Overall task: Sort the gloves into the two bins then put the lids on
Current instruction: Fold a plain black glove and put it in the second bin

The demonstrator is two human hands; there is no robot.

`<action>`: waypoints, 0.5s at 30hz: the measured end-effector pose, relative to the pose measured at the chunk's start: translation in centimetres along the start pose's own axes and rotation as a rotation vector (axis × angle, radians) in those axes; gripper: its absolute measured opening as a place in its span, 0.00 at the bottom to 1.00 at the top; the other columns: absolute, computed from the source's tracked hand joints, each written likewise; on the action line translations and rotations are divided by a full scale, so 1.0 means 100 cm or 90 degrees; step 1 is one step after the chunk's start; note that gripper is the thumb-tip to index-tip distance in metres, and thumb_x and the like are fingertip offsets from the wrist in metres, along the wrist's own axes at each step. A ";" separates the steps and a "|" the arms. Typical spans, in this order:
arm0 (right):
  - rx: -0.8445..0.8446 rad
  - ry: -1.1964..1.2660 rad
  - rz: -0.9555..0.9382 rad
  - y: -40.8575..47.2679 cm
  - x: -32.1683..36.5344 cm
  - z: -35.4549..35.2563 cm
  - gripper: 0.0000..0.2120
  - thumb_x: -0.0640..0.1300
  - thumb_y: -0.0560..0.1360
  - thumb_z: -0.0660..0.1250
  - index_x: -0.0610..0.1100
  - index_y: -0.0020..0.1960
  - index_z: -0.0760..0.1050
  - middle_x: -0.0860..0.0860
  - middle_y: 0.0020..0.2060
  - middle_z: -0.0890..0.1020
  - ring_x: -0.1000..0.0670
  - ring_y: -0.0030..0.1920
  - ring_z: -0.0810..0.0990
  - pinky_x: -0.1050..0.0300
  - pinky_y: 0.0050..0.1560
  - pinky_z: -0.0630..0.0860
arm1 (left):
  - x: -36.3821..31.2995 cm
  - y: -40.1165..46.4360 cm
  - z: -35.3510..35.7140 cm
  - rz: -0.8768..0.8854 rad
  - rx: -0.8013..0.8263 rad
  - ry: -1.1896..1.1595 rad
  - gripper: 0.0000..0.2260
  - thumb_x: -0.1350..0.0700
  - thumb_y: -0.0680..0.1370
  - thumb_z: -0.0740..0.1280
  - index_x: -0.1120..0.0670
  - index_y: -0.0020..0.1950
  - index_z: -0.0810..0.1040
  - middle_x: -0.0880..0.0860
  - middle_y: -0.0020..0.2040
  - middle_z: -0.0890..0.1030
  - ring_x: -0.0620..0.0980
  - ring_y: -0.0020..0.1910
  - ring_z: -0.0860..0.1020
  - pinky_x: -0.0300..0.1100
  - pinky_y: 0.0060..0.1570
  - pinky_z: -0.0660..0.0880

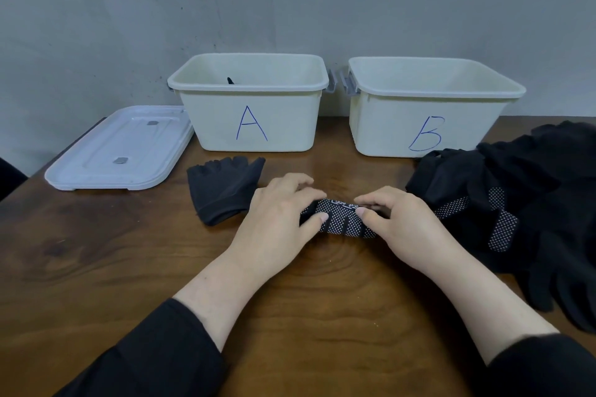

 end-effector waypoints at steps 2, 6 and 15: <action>0.015 -0.018 0.009 0.002 0.003 0.000 0.10 0.51 0.79 0.69 0.54 0.59 0.82 0.61 0.52 0.81 0.57 0.56 0.79 0.54 0.62 0.75 | -0.001 -0.001 0.006 0.016 0.048 0.042 0.18 0.44 0.81 0.63 0.44 0.71 0.75 0.45 0.70 0.72 0.45 0.69 0.66 0.47 0.68 0.60; 0.097 -0.038 0.029 0.013 0.013 -0.002 0.11 0.48 0.80 0.68 0.51 0.61 0.82 0.58 0.50 0.82 0.57 0.54 0.81 0.61 0.56 0.75 | -0.002 -0.001 0.016 0.001 0.093 0.083 0.19 0.45 0.84 0.56 0.44 0.74 0.70 0.43 0.72 0.71 0.46 0.70 0.65 0.47 0.69 0.59; 0.367 -0.171 0.040 0.053 0.046 0.001 0.17 0.50 0.74 0.75 0.51 0.62 0.82 0.58 0.53 0.83 0.55 0.56 0.81 0.54 0.64 0.76 | -0.001 -0.002 0.017 0.016 0.100 0.101 0.20 0.45 0.85 0.52 0.45 0.75 0.69 0.42 0.72 0.72 0.46 0.70 0.65 0.48 0.69 0.60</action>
Point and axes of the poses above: each hand's wrist, its own y-axis towards the middle knuckle, its own z-axis out of the palm, x = y × z, the point moved 6 cm from there along y, towards the middle knuckle
